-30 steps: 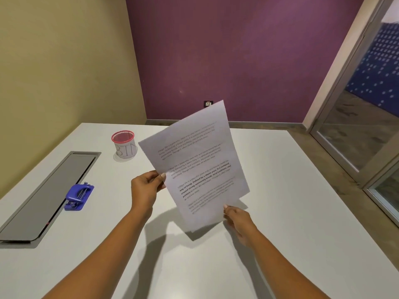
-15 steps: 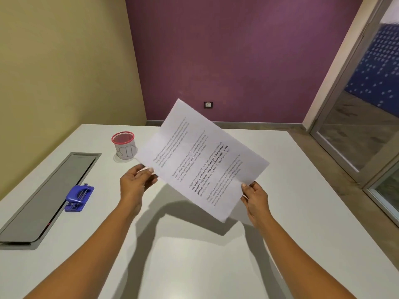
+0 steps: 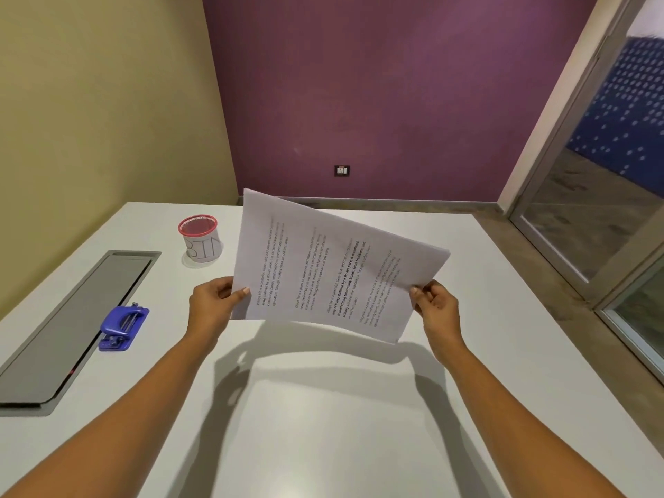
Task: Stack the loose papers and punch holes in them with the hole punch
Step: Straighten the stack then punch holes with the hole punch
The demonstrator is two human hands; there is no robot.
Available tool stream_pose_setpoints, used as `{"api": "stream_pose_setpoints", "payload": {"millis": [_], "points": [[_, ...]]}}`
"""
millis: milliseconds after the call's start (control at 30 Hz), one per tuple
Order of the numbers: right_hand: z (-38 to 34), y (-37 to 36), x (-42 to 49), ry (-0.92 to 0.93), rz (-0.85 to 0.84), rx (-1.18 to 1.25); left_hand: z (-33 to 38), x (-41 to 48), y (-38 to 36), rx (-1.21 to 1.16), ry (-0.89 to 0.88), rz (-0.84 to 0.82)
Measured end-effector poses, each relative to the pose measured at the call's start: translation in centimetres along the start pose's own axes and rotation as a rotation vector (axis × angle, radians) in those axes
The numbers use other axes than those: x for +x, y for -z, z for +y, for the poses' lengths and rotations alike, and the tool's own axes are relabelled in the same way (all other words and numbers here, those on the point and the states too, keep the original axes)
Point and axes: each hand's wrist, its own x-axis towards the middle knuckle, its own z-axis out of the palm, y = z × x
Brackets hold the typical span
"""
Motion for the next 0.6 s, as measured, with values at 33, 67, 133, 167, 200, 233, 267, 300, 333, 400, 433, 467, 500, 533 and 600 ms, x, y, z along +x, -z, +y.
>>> {"api": "stream_pose_setpoints", "payload": {"millis": [33, 67, 133, 167, 200, 233, 267, 300, 333, 400, 433, 467, 500, 533, 600], "points": [[0.1, 0.0, 0.0, 0.002, 0.003, -0.015, -0.2, 0.0, 0.0, 0.005, 0.003, 0.009], [0.2, 0.0, 0.0, 0.001, 0.005, -0.030, -0.4, 0.1, 0.0, 0.003, 0.006, 0.015], [0.4, 0.2, -0.1, 0.000, 0.002, -0.057, -0.6, 0.1, 0.0, -0.002, 0.009, 0.020], [0.5, 0.2, -0.2, 0.001, 0.000, -0.063, -0.7, 0.1, -0.1, -0.003, 0.006, 0.021], [0.6, 0.3, -0.3, 0.004, -0.002, -0.063, -0.7, 0.1, -0.2, -0.003, 0.006, 0.023], [0.6, 0.3, -0.4, 0.007, -0.007, -0.061, -0.7, 0.1, -0.2, -0.002, 0.004, 0.025], [0.6, 0.2, -0.5, 0.010, -0.017, -0.057, -0.7, 0.1, -0.3, 0.003, 0.003, 0.031], [0.5, 0.2, -0.6, 0.011, -0.027, -0.054, -0.7, 0.1, -0.3, 0.009, 0.003, 0.036], [0.6, 0.1, -0.6, 0.012, -0.035, -0.052, -0.8, 0.1, -0.3, 0.017, 0.007, 0.038], [0.7, 0.1, -0.7, 0.008, -0.035, -0.053, -1.0, 0.0, -0.2, 0.021, 0.021, 0.034], [0.8, 0.1, -0.7, 0.003, -0.033, -0.054, -1.2, 0.0, -0.2, 0.024, 0.028, 0.030], [1.0, 0.1, -0.8, -0.003, -0.035, -0.057, -1.3, -0.1, -0.2, 0.031, 0.033, 0.027], [1.1, 0.2, -0.9, -0.014, -0.043, -0.061, -1.5, -0.2, -0.2, 0.039, 0.036, 0.022], [1.3, 0.2, -1.1, -0.030, -0.055, -0.063, -1.6, -0.4, -0.2, 0.045, 0.038, 0.016], [1.8, 0.3, -1.6, -0.069, -0.071, -0.066, -1.9, -0.6, -0.3, 0.053, 0.042, 0.000]]}}
